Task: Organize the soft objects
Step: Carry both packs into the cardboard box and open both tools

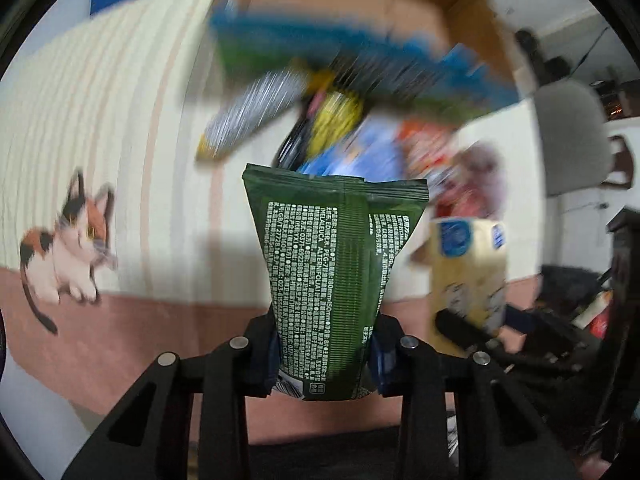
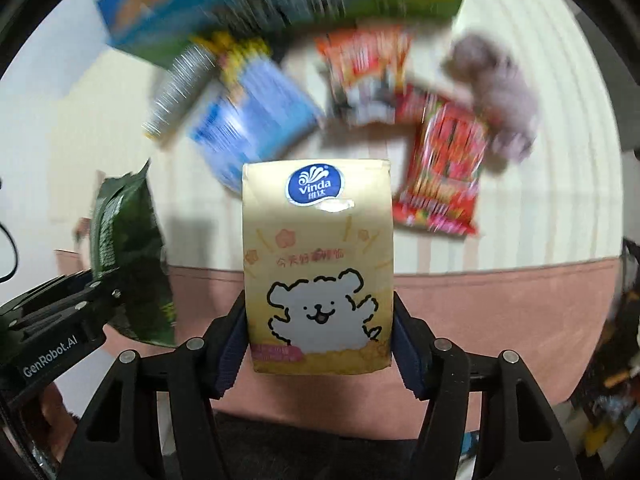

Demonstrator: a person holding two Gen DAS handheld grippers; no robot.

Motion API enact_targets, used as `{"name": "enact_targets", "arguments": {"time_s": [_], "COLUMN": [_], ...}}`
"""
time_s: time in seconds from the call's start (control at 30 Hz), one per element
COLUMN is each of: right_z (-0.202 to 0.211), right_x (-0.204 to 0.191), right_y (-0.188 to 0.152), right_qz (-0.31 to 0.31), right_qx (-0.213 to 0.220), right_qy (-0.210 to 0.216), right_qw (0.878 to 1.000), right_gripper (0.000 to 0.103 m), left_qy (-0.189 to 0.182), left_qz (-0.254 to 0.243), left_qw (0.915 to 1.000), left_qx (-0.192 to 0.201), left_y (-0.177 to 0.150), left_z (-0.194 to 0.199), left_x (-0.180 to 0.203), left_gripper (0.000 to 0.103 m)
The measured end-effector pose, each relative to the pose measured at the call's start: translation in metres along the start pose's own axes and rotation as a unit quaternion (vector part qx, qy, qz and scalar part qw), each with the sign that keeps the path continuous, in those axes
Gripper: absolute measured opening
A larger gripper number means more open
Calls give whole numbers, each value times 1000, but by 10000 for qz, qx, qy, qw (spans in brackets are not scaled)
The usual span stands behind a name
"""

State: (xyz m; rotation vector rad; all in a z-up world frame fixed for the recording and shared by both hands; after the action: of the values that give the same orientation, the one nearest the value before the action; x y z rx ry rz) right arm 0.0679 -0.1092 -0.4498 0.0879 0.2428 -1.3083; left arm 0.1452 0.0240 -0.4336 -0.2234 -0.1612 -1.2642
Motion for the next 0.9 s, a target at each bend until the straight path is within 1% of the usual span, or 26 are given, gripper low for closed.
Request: {"name": "enact_targets", "arguments": {"time_s": [0.03,0.07,0.1,0.13,0.2,0.27,0.3,0.33,0.37,0.4,0.47,0.5,0.53,0.57,0.63,0.7,0.77,0.83,0.9], "right_z": [16,34,52,72,113,136,144,150,150,151,152,146,132,115,91,63,46,26,14], "right_x": [1,4,5,6,16,19,25,30,35,42,49,56,68,77,93,111,123,136,145], "right_y": [5,11,19,31,67,112,129,147,173,193,222,238,258,269,302,328,350,364,375], "right_qz": [44,83,119,144,202,305,339,379,394,375,340,307,304,279,228,144,103,35,2], "right_qx": [132,297,455,571,862,1124,1222,1309,1382,1407,1390,1363,1300,1248,1053,891,760,627,545], "right_qy": [23,41,59,64,69,-18,-113,-246,-364,-394,-414,-438,-490,-529,-567,-586,-632,-582,-593], "right_qw": [9999,9995,9989,9982,9960,9932,9919,9904,9889,9886,9888,9892,9898,9904,9926,9942,9951,9963,9968], "right_gripper": [66,66,66,66,66,66,66,66,66,66,66,66,66,66,66,66,66,66,66], "left_qy": [-133,-290,-399,-481,-542,-541,-546,-561,-567,-564,-493,-459,-427,-376,-353,-321,-265,-168,-67], "left_qz": [-34,-101,-141,-179,-210,-208,-169,-100,-73,-9,85,144,171,183,272,286,307,293,246], "left_qw": [9999,9994,9989,9981,9968,9956,9955,9956,9961,9967,9979,9983,9986,9991,9989,9985,9976,9971,9969], "left_qx": [90,159,219,343,540,739,761,744,664,578,419,332,258,119,-118,-350,-564,-682,-746], "left_y": [9,25,41,58,89,125,140,157,176,192,222,234,248,260,281,292,296,303,310], "left_z": [12,28,49,59,83,92,89,87,81,73,53,47,40,26,2,-17,-36,-52,-61], "left_x": [13,31,39,53,77,92,96,103,111,113,117,126,131,134,140,148,154,156,161], "left_gripper": [31,32,32,32,32,32,32,32,32,32,31,31,32,31,32,31,31,31,32]}}
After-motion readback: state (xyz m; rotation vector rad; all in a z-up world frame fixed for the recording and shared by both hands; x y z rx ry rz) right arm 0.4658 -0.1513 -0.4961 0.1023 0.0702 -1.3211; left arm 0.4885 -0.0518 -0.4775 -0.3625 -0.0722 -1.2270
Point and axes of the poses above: each gripper's, at about its wrist camera, not at the fingertips, and z roughly against the way its jaws point, x to its right, y to its top, the point moved 9 cm from there along -z, roughly the way its jaws point, and after that the axes turned 15 degrees about z, right-handed, at the moved point
